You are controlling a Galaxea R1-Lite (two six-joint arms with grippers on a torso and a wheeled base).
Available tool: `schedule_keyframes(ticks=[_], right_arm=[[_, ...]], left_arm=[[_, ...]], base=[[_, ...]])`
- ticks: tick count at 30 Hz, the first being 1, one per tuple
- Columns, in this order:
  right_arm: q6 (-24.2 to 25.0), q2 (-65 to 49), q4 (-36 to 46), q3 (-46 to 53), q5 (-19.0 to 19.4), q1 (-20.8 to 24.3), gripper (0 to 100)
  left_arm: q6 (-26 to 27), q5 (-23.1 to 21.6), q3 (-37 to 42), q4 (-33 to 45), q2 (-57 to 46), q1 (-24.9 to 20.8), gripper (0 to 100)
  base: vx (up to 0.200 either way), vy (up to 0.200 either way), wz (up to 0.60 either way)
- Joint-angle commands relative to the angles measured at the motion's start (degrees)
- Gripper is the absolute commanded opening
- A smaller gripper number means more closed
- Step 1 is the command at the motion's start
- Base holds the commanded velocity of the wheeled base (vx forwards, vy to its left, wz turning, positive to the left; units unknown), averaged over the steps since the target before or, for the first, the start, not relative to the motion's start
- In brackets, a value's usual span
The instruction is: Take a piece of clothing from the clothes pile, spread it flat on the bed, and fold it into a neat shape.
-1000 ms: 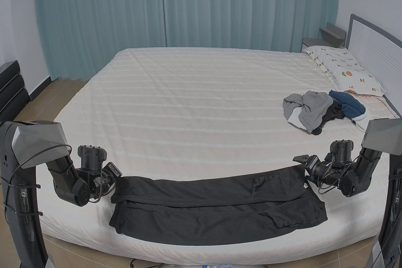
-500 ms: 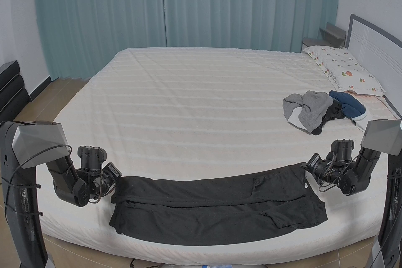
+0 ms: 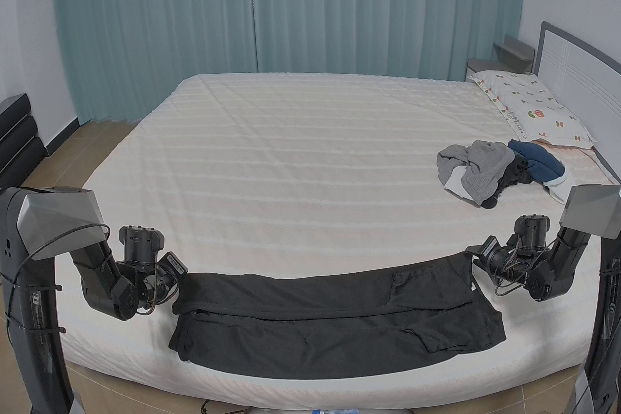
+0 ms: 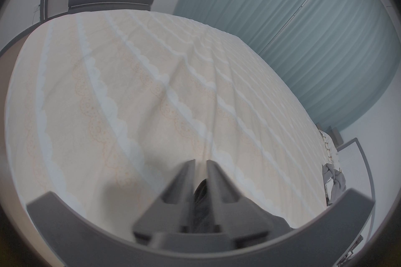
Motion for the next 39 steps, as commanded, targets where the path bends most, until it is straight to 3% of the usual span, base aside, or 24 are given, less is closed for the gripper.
schedule_keyframes(ticks=[1, 6, 10, 11, 14, 26, 35, 39], right_arm=[[0.9, -1.8, -0.2, 1.0, 0.1, -0.1, 100], [2.9, -5.6, -0.2, 4.8, 0.7, -0.2, 100], [3.0, -6.1, -0.2, 6.2, 1.8, -0.7, 100], [3.0, -6.1, -0.2, 6.6, 2.5, -0.8, 100], [3.0, -5.7, -0.2, 7.1, 3.3, -0.6, 100], [3.1, -5.2, -0.2, 7.7, 4.1, -0.1, 100], [3.1, -4.9, -0.2, 7.7, 4.1, 0.0, 100], [3.1, -4.9, -0.2, 7.7, 4.2, 0.0, 100]], left_arm=[[0.0, -0.3, 0.9, 0.0, -1.2, -0.2, 100], [0.0, -1.1, 4.3, -0.1, -5.4, 0.0, 100], [0.5, -4.2, 8.2, -0.6, -8.6, 0.0, 100], [1.0, -7.7, 10.6, -0.5, -11.1, 0.1, 100], [4.3, -12.4, 14.2, -0.5, -14.1, 0.9, 100], [4.3, -13.0, 17.5, -0.5, -13.8, 0.2, 100], [2.8, -12.9, 17.8, -0.5, -12.9, 0.1, 100], [3.0, -12.4, 18.3, -0.5, -11.4, -0.2, 100]], base=[[0.0, 0.0, 0.0], [0.0, 0.0, 0.0], [0.0, 0.0, 0.0], [0.0, 0.0, 0.0], [0.0, 0.0, 0.0], [0.0, 0.0, 0.0], [-0.2, 0.067, 0.0], [0.0, 0.0, 0.0]])
